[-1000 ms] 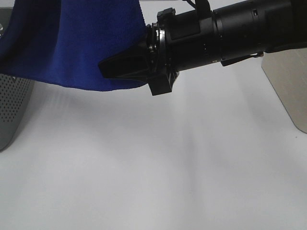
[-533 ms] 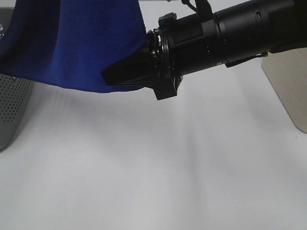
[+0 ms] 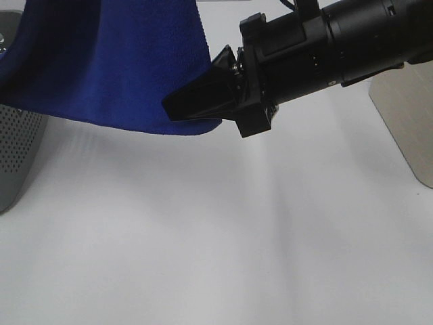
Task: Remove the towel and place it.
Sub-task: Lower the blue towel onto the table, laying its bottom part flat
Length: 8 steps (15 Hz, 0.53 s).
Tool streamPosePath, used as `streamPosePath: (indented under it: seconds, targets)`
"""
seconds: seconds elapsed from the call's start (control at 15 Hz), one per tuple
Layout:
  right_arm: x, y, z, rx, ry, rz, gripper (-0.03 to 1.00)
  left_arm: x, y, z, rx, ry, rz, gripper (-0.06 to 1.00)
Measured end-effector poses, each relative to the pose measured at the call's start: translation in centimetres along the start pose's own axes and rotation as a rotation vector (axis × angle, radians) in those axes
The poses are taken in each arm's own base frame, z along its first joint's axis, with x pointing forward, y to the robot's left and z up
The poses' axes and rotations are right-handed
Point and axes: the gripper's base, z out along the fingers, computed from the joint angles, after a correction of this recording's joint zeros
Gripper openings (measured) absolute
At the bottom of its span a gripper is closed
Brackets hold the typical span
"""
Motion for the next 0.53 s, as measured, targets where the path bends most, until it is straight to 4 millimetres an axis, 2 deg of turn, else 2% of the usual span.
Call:
streamPosePath:
  seconds: [0.13,0.27,0.4,0.53]
  targets:
    - [-0.1,-0.1,-0.1,0.026,-0.001,0.139,0.01,-0.1,-0.1,0.0,0.005,-0.007,-0.040,0.00]
    - [-0.3,-0.5,-0.7,0.117,0.025,0.277,0.01,-0.1,-0.2,0.3,0.013,-0.009,-0.157,0.00]
    - [-1.5,-0.7,-2.0,0.219,0.083,0.335,0.01,0.0,-0.6,1.0,0.025,-0.003,-0.281,0.00]
    - [-3.6,-1.1,-4.2,0.370,0.174,0.353,0.01,0.0,-0.9,2.0,0.018,-0.009,-0.382,0.00]
